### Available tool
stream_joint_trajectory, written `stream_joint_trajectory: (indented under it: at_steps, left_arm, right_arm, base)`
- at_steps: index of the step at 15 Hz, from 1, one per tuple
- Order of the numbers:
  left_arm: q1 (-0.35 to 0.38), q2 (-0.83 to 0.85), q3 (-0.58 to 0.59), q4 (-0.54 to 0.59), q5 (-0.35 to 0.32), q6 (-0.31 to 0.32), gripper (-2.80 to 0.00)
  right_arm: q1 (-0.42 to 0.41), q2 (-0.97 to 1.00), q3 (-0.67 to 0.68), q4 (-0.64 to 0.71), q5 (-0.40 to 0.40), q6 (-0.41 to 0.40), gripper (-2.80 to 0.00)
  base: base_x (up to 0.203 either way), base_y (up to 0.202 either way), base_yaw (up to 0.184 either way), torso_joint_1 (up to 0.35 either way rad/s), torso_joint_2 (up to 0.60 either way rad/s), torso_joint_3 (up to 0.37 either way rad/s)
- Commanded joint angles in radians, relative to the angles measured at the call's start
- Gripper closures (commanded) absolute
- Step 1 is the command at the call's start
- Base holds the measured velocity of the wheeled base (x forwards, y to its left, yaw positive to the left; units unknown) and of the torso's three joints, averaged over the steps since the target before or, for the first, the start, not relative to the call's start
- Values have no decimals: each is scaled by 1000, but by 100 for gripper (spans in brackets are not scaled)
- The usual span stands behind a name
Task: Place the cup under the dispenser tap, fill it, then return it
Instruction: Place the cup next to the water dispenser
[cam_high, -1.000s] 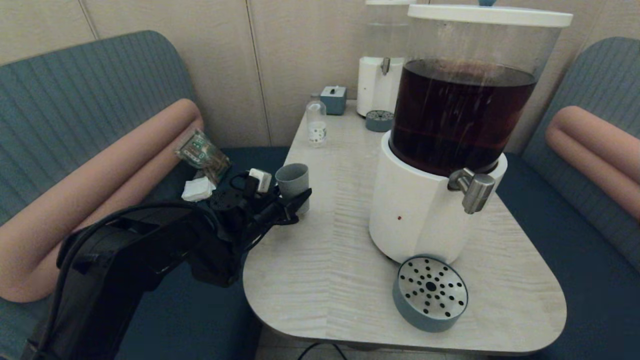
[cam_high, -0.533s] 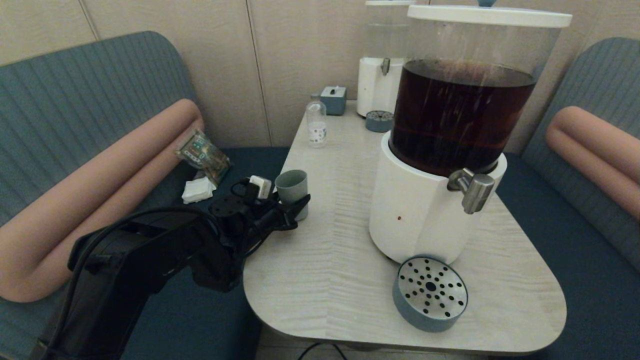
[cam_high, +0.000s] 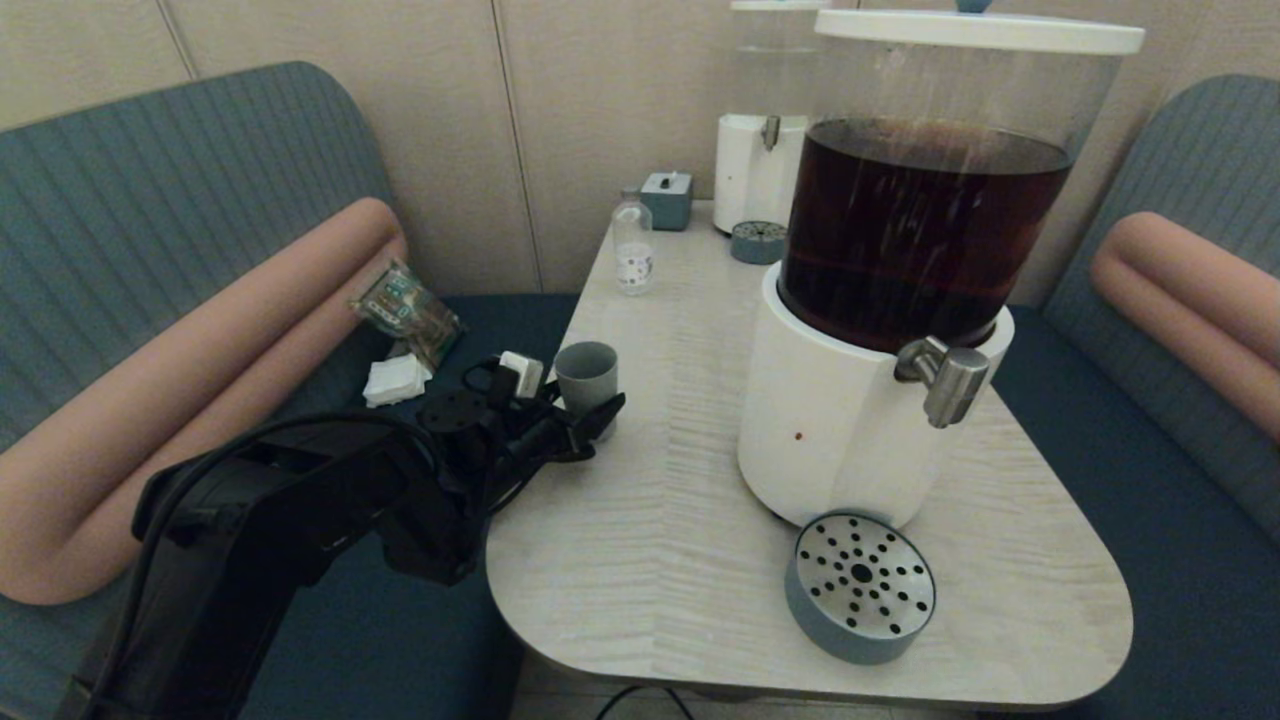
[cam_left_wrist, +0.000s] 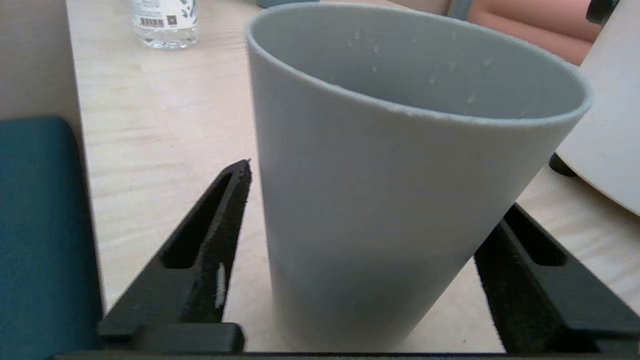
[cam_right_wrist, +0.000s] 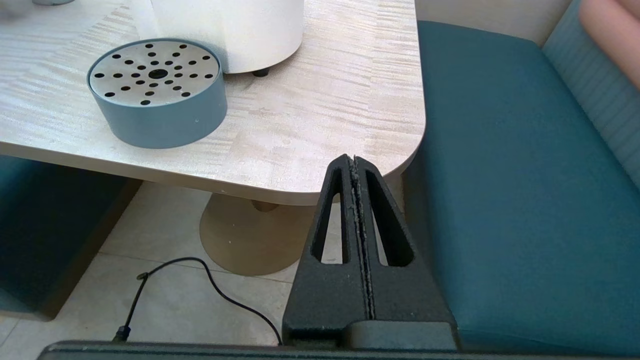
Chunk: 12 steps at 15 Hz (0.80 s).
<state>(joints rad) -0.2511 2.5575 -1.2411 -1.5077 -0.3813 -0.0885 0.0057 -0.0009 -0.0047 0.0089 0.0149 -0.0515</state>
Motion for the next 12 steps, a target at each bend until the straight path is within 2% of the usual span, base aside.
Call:
stream_joint_trajectory:
  at_steps: [1, 5, 12]
  left_arm:
    - [-2, -20, 6, -13, -2, 0, -280]
    - [-1, -74, 95, -15, -6, 0, -280]
    - [-2, -360, 478, -22, -14, 2, -280]
  right_arm:
    - [0, -2, 0, 0, 0, -1, 0]
    - [0, -2, 0, 0, 0, -1, 0]
    - [0, -2, 0, 0, 0, -1, 0]
  base:
    - [0, 0, 0, 0, 0, 0]
    - [0, 0, 0, 0, 0, 0]
    - [0, 0, 0, 0, 0, 0]
